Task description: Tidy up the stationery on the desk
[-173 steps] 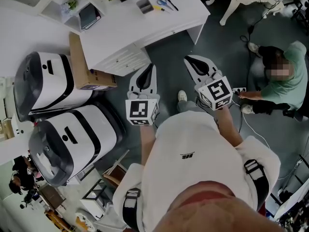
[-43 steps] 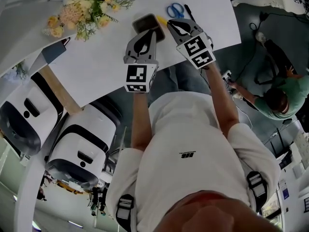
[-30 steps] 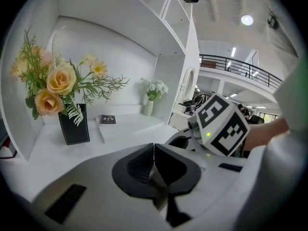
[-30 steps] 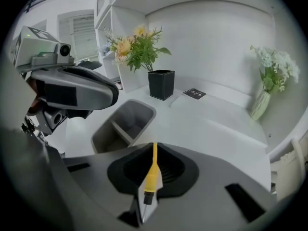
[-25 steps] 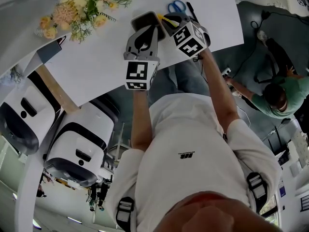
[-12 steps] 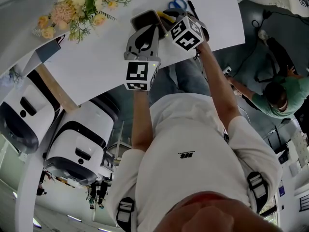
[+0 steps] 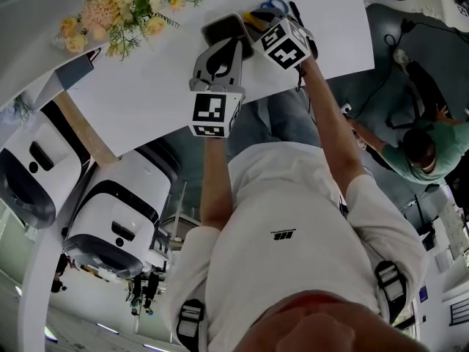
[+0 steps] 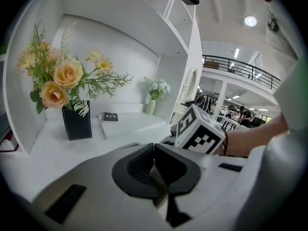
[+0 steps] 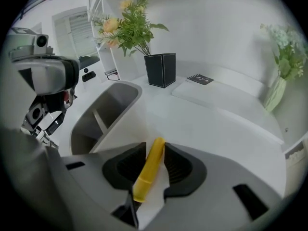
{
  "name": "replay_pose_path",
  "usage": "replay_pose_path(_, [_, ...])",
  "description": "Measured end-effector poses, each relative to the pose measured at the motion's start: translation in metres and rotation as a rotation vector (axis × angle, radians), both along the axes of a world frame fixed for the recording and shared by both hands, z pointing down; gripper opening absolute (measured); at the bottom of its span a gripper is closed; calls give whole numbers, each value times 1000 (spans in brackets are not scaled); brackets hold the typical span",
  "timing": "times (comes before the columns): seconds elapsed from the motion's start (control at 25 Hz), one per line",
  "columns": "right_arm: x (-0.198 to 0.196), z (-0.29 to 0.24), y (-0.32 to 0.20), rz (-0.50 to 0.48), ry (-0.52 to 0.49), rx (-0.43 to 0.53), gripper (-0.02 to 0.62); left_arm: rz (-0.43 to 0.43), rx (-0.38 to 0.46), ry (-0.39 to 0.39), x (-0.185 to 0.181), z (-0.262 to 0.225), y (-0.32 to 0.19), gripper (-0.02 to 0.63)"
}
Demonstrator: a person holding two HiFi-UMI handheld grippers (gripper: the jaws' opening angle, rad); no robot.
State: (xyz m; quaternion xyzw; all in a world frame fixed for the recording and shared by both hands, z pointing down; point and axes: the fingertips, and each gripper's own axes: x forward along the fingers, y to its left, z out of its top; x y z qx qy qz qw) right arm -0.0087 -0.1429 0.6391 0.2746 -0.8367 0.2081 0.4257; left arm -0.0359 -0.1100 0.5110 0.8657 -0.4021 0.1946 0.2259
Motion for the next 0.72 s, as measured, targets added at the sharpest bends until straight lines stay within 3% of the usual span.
replay_pose_path(0.48, [6,2,-6,43,38,8,63,-17,10,12,-4,-5,1,0])
replay_pose_path(0.72, [13,-27,-4,121,-68,43,63,-20,21,19,-7,-11,1,0])
